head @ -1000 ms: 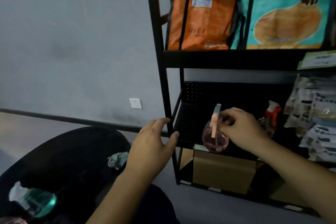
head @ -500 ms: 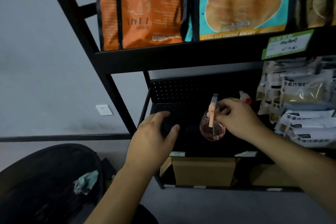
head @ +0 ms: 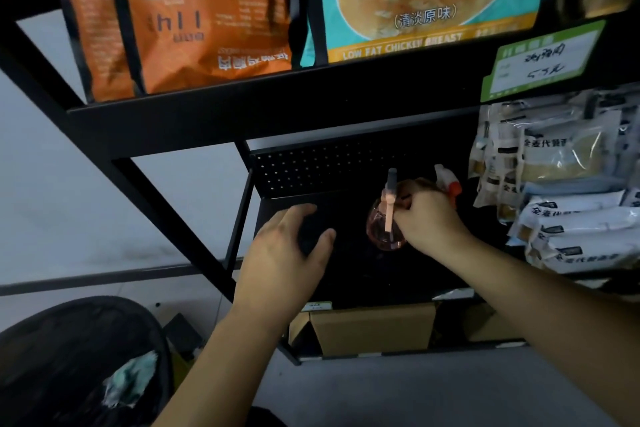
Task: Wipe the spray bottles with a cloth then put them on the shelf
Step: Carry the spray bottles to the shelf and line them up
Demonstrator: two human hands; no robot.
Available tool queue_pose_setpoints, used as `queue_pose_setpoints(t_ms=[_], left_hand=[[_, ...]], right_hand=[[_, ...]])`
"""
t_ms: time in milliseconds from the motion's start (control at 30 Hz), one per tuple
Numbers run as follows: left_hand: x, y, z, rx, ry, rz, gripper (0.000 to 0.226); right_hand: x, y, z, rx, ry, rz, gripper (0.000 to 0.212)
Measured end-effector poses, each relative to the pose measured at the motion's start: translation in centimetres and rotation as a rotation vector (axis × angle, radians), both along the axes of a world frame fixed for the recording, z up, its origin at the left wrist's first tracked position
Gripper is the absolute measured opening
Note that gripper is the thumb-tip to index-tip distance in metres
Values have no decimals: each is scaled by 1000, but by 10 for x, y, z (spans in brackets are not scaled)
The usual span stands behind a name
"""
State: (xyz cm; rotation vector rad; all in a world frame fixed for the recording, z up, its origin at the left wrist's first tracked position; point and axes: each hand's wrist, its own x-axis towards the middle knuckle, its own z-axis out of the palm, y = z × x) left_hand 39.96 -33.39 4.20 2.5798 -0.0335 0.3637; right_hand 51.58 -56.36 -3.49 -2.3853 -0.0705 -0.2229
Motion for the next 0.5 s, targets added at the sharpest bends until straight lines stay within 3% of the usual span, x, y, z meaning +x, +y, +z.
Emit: queue_pose_setpoints(t_ms=[133,233,400,500], left_hand=[[3,-1,-3,-6,8,-4,49],[6,1,-4,-8,8,-2,48],[5,5,-4,-22,0,8,48],[2,8,-4,-19,-5,14,48]], right_hand=[[2,8,-2,2,9,-48,57],[3,10,-5,3,5,-57,43],[1,9,-3,-1,18,-38,38],[1,8,-5,12,47,-35,57]])
